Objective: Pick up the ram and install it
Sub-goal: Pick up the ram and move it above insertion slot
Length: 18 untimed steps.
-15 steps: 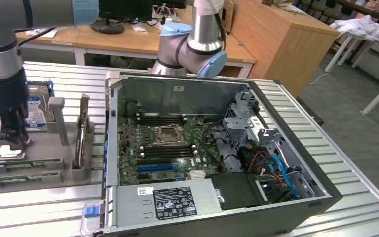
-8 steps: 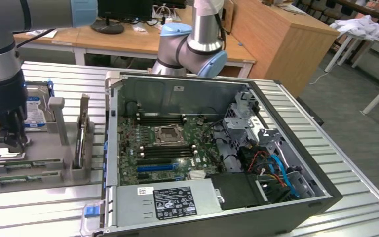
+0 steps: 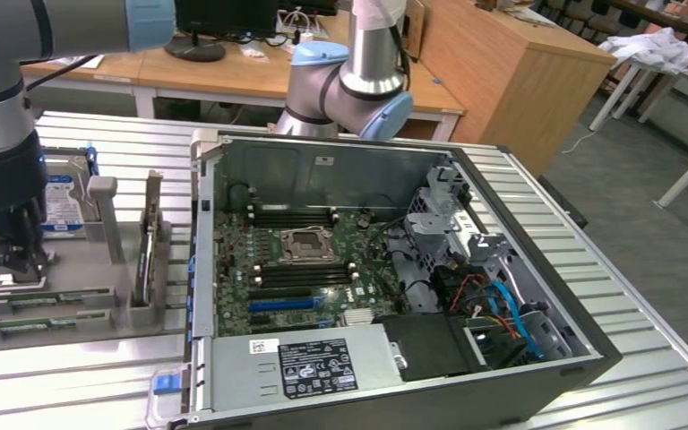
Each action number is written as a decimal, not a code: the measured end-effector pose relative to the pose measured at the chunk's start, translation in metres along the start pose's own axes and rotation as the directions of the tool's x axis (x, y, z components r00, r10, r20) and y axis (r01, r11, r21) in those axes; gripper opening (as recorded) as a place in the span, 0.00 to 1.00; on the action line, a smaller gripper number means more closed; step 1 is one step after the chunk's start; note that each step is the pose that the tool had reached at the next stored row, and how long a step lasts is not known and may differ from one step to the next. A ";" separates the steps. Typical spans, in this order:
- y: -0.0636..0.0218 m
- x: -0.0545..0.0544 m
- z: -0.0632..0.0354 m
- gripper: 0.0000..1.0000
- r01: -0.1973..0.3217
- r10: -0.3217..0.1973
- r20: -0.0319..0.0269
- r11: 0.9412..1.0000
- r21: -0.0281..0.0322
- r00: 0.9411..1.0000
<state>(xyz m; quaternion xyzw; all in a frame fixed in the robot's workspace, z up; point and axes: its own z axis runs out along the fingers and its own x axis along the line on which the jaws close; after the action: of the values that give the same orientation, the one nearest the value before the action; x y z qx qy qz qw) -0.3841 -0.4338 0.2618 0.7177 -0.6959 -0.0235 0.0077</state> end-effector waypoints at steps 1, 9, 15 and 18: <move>0.0001 0.001 0.0000 0.30 0.000 0.000 0.000 1.000 0.000 1.000; 0.0010 0.008 -0.0001 0.30 0.000 0.000 0.000 1.000 0.000 1.000; 0.0010 0.009 -0.0001 0.30 0.000 0.000 0.000 1.000 0.000 1.000; 0.0010 0.009 0.0000 0.30 0.000 0.000 0.000 1.000 0.000 1.000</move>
<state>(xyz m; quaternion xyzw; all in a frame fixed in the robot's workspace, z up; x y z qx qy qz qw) -0.3848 -0.4433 0.2616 0.7177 -0.6959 -0.0235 0.0077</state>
